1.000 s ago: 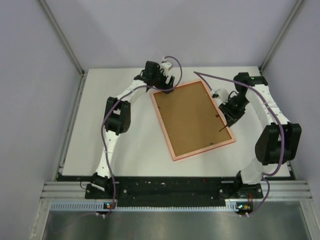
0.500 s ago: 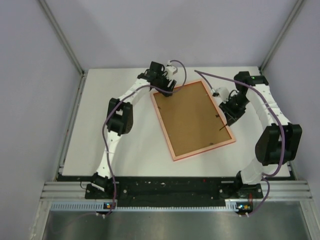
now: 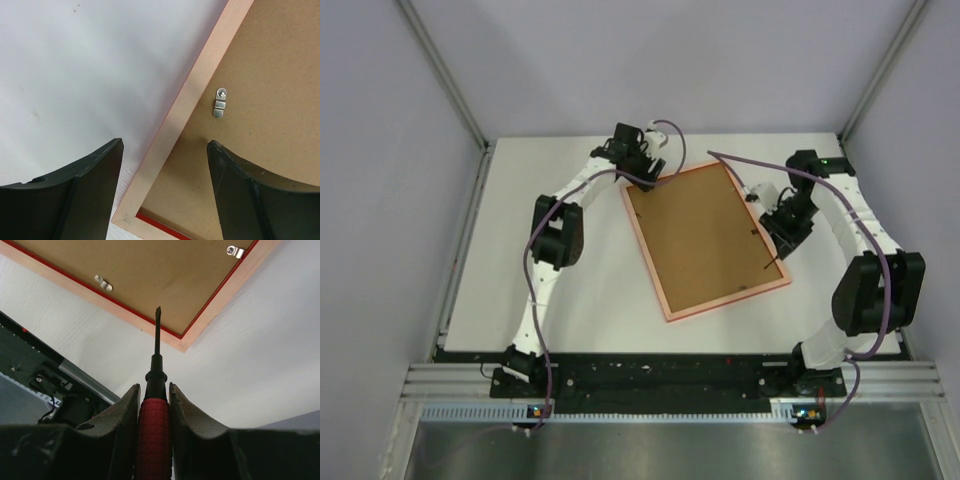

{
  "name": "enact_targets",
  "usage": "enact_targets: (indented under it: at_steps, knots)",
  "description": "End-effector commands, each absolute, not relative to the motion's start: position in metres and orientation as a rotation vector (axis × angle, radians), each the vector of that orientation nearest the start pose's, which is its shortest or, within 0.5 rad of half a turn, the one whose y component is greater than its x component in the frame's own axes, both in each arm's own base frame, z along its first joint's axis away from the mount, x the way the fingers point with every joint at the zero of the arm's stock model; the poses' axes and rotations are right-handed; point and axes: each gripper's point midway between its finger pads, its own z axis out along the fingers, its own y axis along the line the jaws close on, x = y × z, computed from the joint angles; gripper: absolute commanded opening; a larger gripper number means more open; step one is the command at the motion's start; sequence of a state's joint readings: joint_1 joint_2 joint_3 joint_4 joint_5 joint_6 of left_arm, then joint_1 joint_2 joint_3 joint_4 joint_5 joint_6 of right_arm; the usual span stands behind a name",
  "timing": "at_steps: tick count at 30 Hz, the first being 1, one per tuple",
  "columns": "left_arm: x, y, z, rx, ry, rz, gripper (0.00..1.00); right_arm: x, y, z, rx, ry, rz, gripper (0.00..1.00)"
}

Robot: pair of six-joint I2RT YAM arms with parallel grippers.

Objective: Take the photo out of the frame
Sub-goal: Adjust the photo frame at the center of the board.

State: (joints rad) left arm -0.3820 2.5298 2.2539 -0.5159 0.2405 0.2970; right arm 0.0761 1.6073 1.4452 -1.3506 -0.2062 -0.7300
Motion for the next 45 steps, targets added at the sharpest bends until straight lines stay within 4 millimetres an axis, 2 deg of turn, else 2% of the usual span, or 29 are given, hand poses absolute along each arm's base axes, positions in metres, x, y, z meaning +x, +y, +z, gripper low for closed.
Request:
enact_targets:
  at_steps: [1,4,6,11,19,29,35,42,45]
  knots:
    - [0.585,-0.267,0.060,0.951,2.115,-0.299,0.68,0.255,0.023,0.145,-1.161,2.829,0.222,0.00]
    - [0.574,-0.264,0.048,1.012,2.152,-0.299,0.54,0.266,0.023,0.139,-1.128,2.839,0.203,0.00]
    - [0.568,-0.262,0.046,1.034,2.161,-0.292,0.50,0.275,0.023,0.138,-1.108,2.839,0.187,0.00]
    - [0.555,-0.264,0.049,1.072,2.167,-0.309,0.49,0.293,0.020,0.136,-1.072,2.831,0.129,0.00]
    - [0.535,-0.267,0.035,1.136,2.207,-0.300,0.46,0.326,0.014,0.135,-1.014,2.769,-0.032,0.00]
    - [0.530,-0.270,0.037,1.142,2.207,-0.328,0.44,0.353,0.024,0.133,-1.002,2.689,-0.116,0.00]
    - [0.523,-0.276,0.035,1.169,2.203,-0.357,0.42,0.354,0.036,0.128,-1.054,2.642,-0.140,0.00]
    - [0.514,-0.284,0.035,1.214,2.185,-0.388,0.38,0.356,0.059,0.134,-1.128,2.468,-0.195,0.00]
    - [0.510,-0.286,0.034,1.222,2.187,-0.397,0.36,0.352,0.059,0.133,-1.140,2.400,-0.241,0.00]
